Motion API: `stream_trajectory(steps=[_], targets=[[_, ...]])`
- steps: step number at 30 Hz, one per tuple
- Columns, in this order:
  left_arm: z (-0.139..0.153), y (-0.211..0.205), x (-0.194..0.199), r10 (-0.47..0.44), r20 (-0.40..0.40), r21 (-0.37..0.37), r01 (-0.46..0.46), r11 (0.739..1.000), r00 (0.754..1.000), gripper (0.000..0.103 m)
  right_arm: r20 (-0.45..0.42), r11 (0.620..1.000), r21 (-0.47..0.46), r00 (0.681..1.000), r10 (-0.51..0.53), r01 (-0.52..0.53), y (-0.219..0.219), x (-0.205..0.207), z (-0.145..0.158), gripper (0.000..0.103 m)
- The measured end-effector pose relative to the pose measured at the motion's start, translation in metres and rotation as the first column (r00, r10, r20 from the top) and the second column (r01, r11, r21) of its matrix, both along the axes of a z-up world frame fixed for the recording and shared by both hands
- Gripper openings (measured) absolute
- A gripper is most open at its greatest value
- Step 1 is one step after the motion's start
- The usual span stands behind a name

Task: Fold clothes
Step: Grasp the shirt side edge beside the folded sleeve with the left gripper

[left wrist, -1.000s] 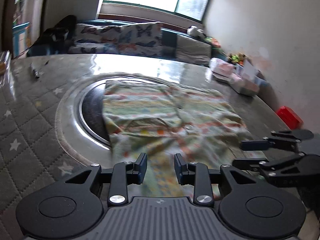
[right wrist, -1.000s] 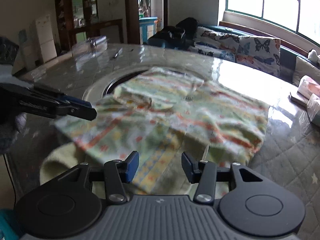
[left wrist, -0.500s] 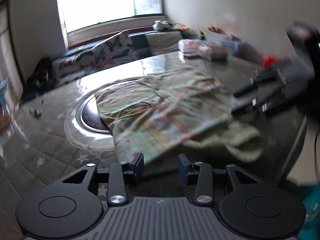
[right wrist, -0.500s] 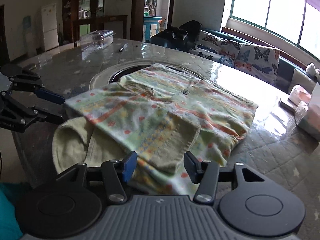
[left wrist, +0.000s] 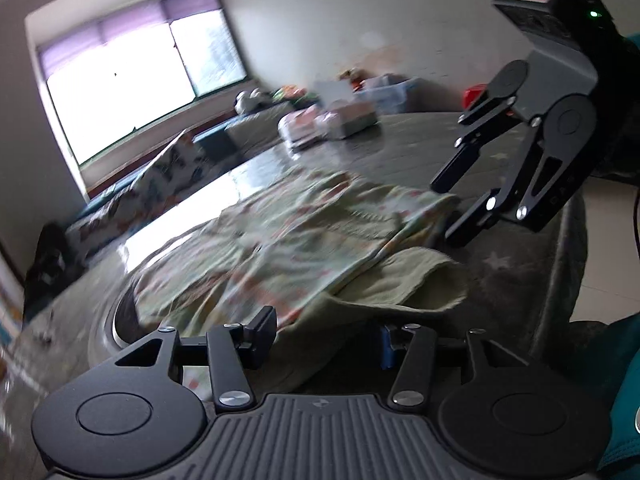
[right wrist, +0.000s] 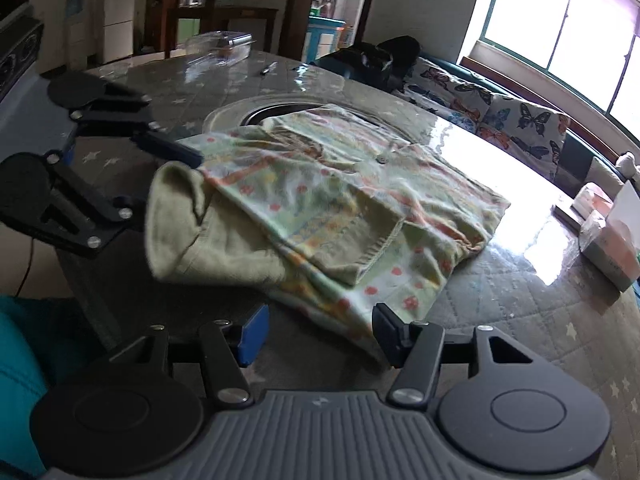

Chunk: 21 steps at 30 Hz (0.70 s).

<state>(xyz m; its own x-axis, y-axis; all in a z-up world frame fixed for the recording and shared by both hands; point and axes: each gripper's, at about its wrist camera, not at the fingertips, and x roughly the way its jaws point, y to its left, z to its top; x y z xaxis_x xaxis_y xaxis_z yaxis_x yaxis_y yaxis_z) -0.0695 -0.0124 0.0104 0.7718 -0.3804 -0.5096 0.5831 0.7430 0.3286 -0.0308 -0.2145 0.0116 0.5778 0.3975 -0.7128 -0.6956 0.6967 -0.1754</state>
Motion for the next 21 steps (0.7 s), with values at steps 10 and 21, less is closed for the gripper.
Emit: stream_trajectory(steps=[10,21], targets=[[0.024,0.009,0.032,0.046,-0.063,-0.145,-0.055,0.988,0.997,0.011,0.037,0.995,0.067,0.997,0.069,-0.071,0.023,0.003,0.005,0.062],[0.031,0.033,0.047,0.119,-0.141,-0.223,-0.149,0.963,0.983,0.017,-0.086,0.968,0.249,0.996,-0.009,0.03,0.026,0.048,0.006,0.018]])
